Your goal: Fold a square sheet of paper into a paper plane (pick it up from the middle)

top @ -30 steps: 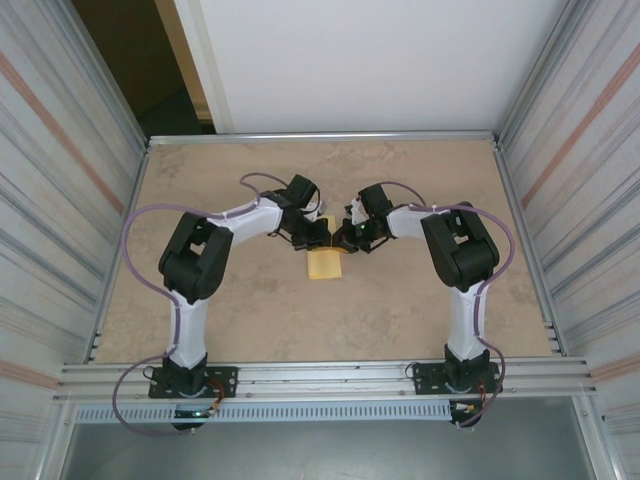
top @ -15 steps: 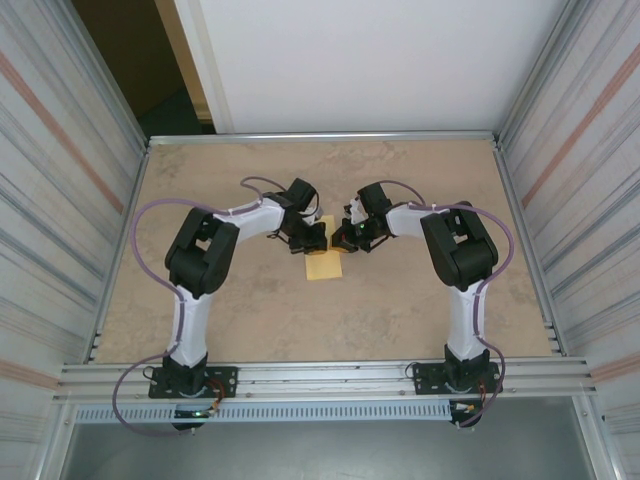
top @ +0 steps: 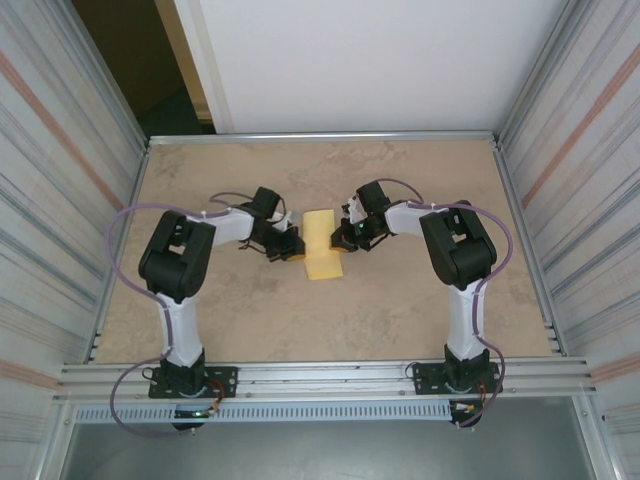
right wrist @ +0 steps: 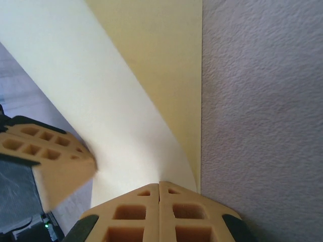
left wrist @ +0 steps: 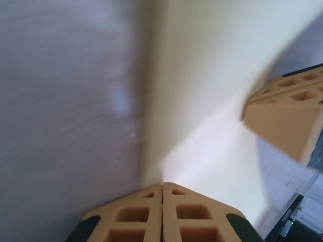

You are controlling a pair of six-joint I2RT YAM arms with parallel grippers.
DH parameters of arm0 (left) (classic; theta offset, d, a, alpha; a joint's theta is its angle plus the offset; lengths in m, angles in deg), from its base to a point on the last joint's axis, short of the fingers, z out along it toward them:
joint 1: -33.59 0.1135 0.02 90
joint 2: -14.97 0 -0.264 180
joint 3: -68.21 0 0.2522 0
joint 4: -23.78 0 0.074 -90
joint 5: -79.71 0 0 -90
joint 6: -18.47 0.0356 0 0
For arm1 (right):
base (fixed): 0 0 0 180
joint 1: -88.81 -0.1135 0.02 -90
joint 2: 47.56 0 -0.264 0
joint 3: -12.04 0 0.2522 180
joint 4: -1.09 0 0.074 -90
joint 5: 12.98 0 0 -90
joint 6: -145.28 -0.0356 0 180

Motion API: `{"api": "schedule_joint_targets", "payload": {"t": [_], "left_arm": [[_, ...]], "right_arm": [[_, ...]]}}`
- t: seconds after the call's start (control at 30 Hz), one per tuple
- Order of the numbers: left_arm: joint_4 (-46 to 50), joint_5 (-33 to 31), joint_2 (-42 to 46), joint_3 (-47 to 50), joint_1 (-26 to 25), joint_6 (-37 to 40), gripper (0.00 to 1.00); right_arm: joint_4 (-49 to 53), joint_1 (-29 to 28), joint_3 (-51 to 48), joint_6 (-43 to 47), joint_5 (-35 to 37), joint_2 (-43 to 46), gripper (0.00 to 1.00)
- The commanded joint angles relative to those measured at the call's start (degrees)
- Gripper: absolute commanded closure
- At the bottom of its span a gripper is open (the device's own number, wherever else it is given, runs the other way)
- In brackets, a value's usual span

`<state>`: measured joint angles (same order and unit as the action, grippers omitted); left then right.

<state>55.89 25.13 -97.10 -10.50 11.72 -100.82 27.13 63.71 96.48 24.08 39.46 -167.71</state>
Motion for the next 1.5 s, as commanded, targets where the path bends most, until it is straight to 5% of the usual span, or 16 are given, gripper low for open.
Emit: {"api": "schedule_joint_targets", "payload": {"t": [0.0, 0.23, 0.6, 1.1, 1.3, 1.47], "left_arm": [[2.83, -0.75, 3.62, 3.64, 2.98, 1.97, 0.91], [-3.86, 3.8, 8.98, 2.82, 1.32, -1.43, 0.91], [-12.35, 3.88, -1.98, -2.99, -4.6, -7.24, 0.91], [-7.37, 1.52, 2.99, 4.73, 6.98, -0.76, 0.9], [-9.41, 2.3, 7.96, 3.58, 2.24, -0.39, 0.9], [-13.17, 1.81, 2.57, 0.15, -3.02, -2.43, 0.9]], "right_arm": [[13.79, 0.29, -5.51, 2.73, 19.43, -9.74, 1.0], [13.76, 0.13, -5.38, 2.67, 19.02, -9.25, 1.0], [14.46, 0.21, -5.2, 3.3, 19.1, -9.47, 1.0], [15.28, 0.73, -5.65, 4.71, 19.53, -9.41, 1.0], [15.36, 0.67, -5.5, 4.61, 19.46, -9.5, 1.0], [15.4, 0.61, -5.5, 4.7, 19.42, -9.77, 1.0]]}}
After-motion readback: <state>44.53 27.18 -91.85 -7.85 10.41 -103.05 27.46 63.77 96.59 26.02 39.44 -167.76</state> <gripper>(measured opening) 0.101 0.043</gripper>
